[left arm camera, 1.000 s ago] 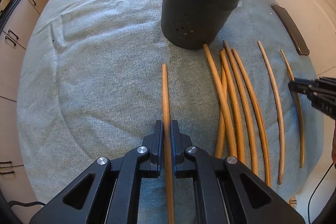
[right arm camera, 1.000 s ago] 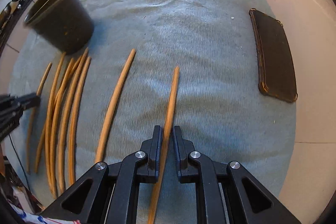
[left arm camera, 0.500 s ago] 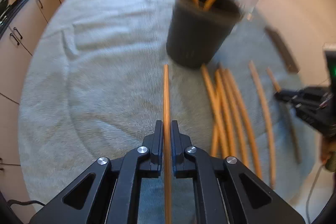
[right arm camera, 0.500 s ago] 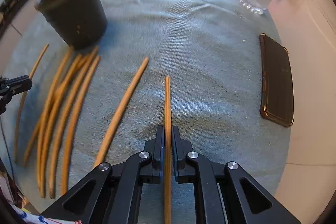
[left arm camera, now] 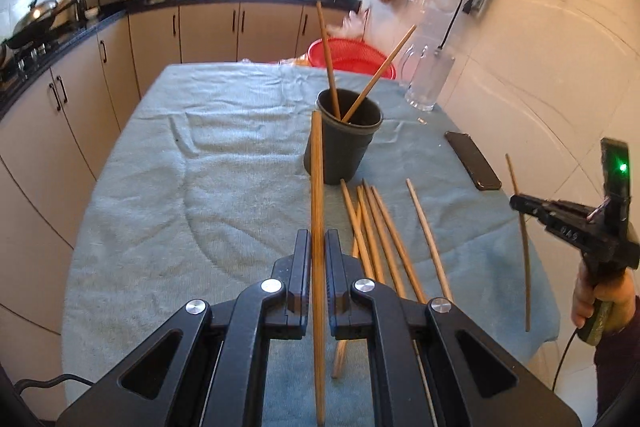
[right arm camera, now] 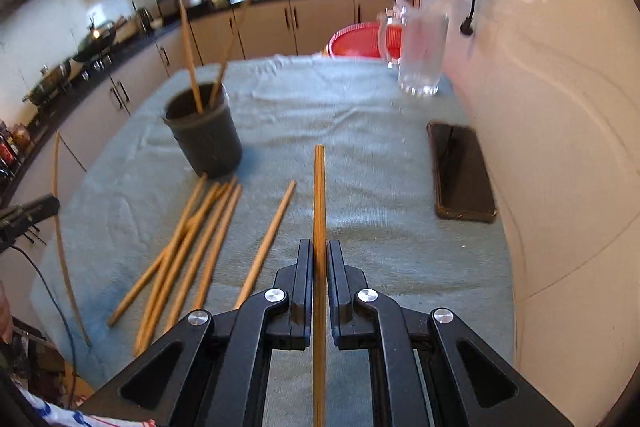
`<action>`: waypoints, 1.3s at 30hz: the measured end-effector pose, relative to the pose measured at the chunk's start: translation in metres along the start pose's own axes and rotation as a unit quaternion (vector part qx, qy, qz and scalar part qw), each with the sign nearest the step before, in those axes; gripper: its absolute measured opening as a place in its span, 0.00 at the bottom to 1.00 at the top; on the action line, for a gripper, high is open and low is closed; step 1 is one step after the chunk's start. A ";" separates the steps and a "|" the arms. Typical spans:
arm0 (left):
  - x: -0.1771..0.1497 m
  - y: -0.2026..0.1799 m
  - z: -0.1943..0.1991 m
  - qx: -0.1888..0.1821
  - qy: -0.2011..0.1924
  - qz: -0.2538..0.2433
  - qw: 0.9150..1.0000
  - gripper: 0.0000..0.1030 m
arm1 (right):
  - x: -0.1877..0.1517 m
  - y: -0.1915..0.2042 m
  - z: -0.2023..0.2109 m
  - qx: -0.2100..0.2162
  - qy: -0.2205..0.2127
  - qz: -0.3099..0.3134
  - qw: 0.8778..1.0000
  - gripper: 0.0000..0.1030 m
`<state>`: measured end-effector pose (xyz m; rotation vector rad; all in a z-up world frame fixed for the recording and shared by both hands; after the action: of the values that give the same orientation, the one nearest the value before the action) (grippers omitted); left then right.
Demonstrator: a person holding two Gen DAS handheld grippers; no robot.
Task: Organize utensils
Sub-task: 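Raise both chopsticks upright and lower them into the black holder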
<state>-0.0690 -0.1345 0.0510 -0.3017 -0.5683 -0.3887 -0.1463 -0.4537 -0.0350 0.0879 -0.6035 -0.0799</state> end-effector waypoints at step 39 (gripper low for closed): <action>0.214 -0.006 0.037 -0.043 -0.198 0.060 0.977 0.06 | 0.241 0.063 0.024 0.140 -0.262 -0.116 0.948 0.06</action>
<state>0.0765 -0.1836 0.2041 -0.4999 -0.9202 -0.2351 0.0414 -0.4170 0.1270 0.4243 -1.1335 -0.2515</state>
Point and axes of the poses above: each gripper's, at about its wrist camera, not at the fingertips, and z roughly against the way its jaws point, y to its left, x to its top, the point moved 9 cm from there along -z, roughly the way its jaws point, and after that the axes turned 9 degrees about y, right-handed, at the moved point
